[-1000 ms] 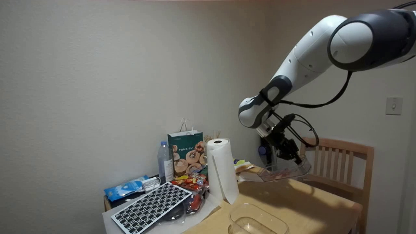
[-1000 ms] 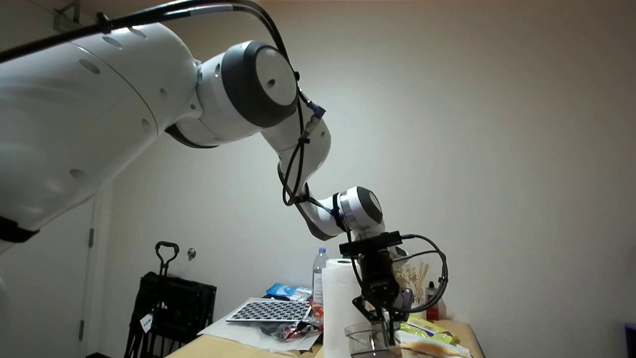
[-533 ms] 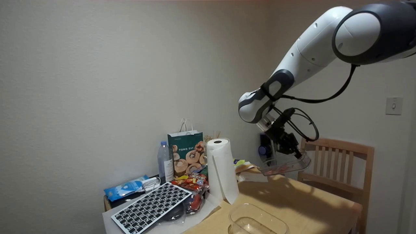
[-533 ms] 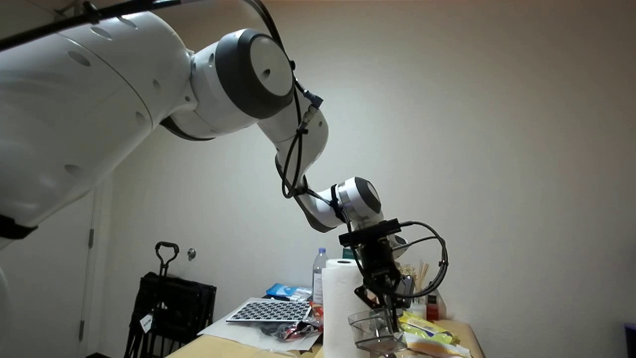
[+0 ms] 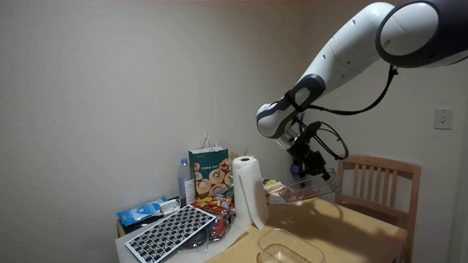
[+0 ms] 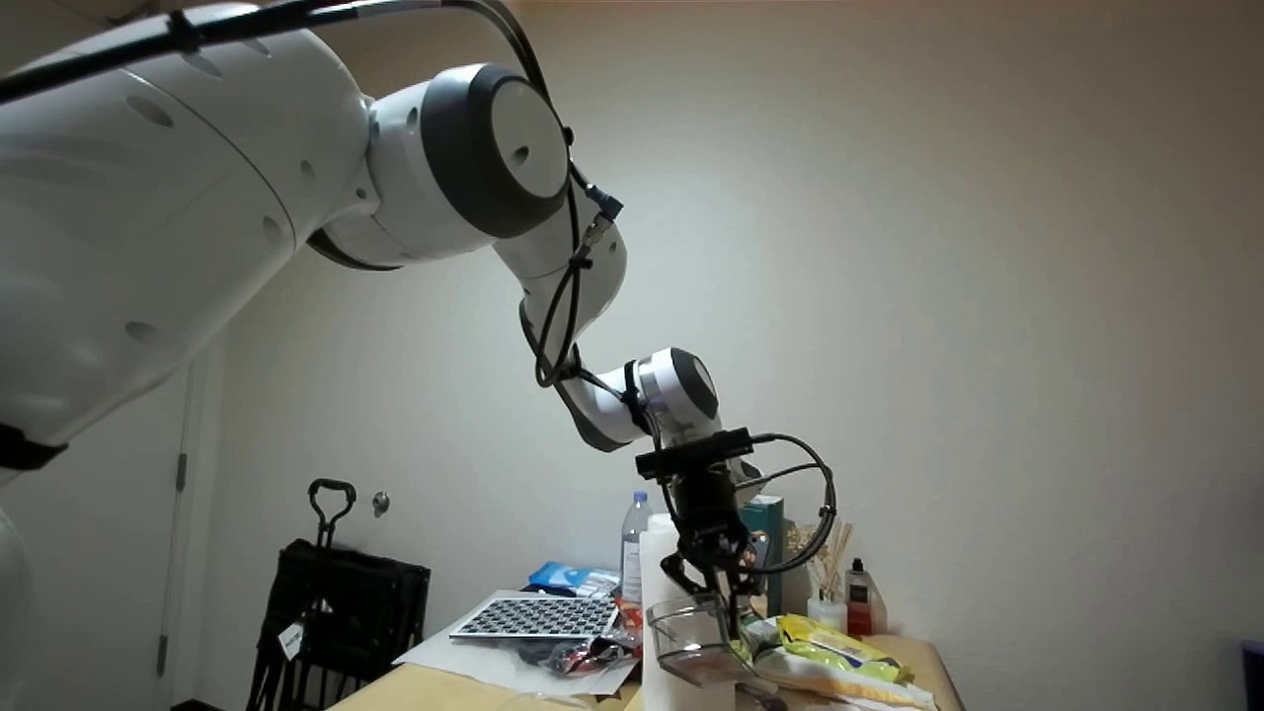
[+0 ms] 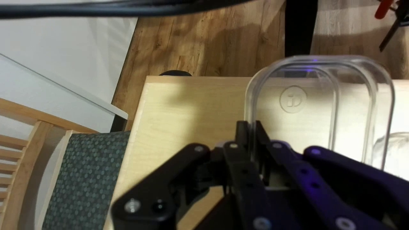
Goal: Pour the content from one plastic container to another
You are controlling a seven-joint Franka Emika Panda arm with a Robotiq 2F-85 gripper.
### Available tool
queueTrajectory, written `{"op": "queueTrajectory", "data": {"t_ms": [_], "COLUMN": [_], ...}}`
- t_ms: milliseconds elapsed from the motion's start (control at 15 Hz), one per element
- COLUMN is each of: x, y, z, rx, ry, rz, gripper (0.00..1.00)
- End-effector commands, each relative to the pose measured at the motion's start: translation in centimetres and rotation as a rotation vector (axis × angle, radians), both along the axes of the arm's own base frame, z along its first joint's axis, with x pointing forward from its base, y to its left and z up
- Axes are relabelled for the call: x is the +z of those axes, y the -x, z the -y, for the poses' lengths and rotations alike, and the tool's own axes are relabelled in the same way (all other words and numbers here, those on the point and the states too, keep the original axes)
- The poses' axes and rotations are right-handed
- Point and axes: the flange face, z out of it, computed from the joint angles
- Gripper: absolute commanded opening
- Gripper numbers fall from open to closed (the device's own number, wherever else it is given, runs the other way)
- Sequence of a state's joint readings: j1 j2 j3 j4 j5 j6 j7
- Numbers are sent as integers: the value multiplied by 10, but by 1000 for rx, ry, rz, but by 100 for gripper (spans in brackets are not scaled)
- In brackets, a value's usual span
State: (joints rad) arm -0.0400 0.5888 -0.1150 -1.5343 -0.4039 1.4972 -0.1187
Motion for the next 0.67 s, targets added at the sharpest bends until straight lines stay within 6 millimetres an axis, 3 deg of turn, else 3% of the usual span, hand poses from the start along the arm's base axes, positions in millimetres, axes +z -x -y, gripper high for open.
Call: {"op": "queueTrajectory", "data": {"t_ms": [0,267,467,533,600], "x": [21,33,39,26,29], "y": [18,32,44,26,30], "z": [-31,-55,-53,-60,-58], "rx": [52,109,120,95,97], "ry": [-14,-59,-41,-50,-44], "rz": [-80,-154,-163,-148,-150], "gripper": [6,6,6,7,7]}}
